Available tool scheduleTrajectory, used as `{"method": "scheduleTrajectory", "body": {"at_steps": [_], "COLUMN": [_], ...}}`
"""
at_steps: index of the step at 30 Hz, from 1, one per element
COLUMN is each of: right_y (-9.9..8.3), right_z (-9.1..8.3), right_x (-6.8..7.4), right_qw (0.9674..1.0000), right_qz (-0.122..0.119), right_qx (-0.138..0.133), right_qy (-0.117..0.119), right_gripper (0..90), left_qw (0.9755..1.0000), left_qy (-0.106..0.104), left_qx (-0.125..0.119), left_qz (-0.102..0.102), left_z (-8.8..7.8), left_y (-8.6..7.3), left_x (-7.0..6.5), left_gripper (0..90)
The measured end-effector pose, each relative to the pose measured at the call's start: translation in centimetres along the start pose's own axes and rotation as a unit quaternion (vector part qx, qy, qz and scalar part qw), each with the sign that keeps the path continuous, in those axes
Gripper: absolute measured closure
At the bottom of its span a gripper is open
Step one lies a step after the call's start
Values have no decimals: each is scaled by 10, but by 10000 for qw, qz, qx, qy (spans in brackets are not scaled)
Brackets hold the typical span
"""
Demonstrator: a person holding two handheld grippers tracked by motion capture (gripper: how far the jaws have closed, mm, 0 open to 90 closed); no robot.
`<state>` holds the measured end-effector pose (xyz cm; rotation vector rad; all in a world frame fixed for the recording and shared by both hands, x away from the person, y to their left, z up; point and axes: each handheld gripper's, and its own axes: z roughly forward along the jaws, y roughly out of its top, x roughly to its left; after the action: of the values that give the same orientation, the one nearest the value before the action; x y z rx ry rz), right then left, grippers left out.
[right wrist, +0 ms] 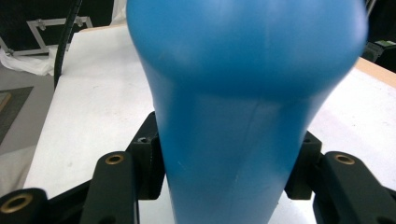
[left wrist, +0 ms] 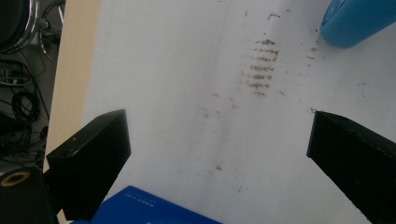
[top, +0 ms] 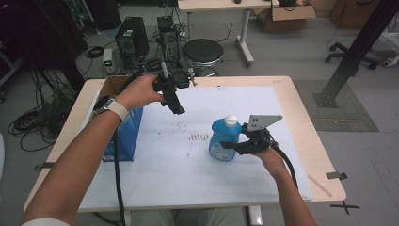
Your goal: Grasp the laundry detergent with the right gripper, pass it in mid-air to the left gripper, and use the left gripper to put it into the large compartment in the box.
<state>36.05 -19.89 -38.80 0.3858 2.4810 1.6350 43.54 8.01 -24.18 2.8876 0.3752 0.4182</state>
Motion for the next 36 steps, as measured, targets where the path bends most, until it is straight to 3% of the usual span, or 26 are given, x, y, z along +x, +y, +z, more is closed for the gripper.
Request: {"method": "scheduleTrajectory", "body": {"at_steps": [10, 20, 29, 36], "right_y": [11, 25, 37, 47], "right_z": [-8, -11, -7, 2], "right_x": [3, 7, 10, 14], "right_qw": [9999, 9994, 9982, 9969], "right_qz": [-82, -198, -272, -401], "right_qx": [56, 118, 203, 203], "right_qy": [90, 275, 494, 639], "right_gripper": [446, 446, 445, 445], "left_qw": [9999, 9994, 9981, 9956], "left_qy": [26, -37, -316, -563], "left_qx": [-25, -78, -108, -150], "left_qz": [106, 327, 524, 728], "left_z": [-11, -28, -44, -56], "left_y": [0, 0, 2, 6], "left_x": [-10, -29, -47, -61], "left_gripper": [67, 68, 70, 72]}}
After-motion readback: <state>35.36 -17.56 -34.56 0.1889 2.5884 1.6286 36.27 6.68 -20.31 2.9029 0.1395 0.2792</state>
